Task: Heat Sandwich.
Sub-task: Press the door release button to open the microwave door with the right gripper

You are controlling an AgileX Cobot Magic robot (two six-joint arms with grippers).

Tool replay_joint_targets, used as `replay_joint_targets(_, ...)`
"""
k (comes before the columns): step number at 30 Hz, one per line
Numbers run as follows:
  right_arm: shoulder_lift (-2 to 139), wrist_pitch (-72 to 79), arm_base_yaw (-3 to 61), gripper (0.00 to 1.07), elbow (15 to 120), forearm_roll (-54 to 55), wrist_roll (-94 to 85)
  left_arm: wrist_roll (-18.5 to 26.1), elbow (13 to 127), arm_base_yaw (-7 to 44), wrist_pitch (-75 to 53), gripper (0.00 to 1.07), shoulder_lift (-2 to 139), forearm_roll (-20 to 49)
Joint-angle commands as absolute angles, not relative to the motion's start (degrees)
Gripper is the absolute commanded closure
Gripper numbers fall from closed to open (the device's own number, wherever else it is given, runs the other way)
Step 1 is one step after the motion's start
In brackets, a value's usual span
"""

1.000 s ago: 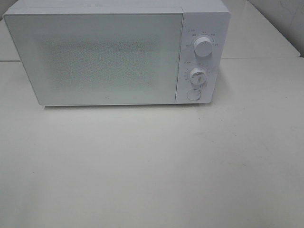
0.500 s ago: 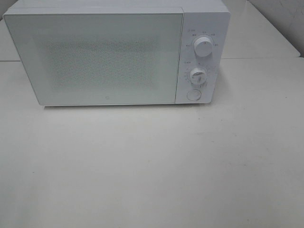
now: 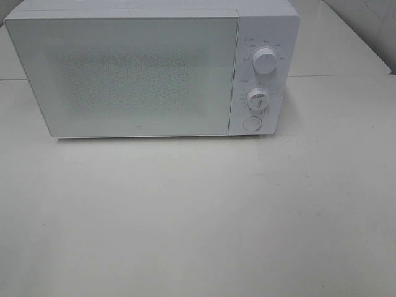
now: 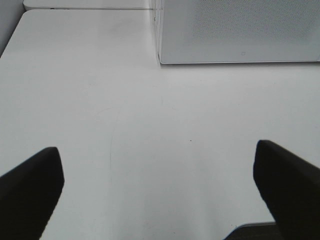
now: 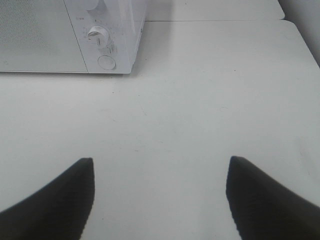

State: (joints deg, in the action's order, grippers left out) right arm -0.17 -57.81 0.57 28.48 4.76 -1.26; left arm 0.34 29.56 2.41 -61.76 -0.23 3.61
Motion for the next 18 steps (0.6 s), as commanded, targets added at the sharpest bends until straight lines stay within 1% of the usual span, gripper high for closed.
replay_joint_targets(1, -1.7, -56.8, 0.1, 0.36, 28.5, 6.2, -1.7, 0.0, 29.5, 2.3, -61.1, 0.09, -0.6, 3.5)
replay_joint_targets(8, 2.2, -51.4, 0.1, 0.36, 29.9, 6.6, -1.7, 0.0, 29.5, 2.3, -61.1, 0.09, -0.6, 3.5)
replay_joint_targets(18, 13.7, -38.1, 0.1, 0.36, 29.9, 6.4, -1.7, 0.0, 29.5, 2.3, -61.1, 0.09, -0.6, 3.5)
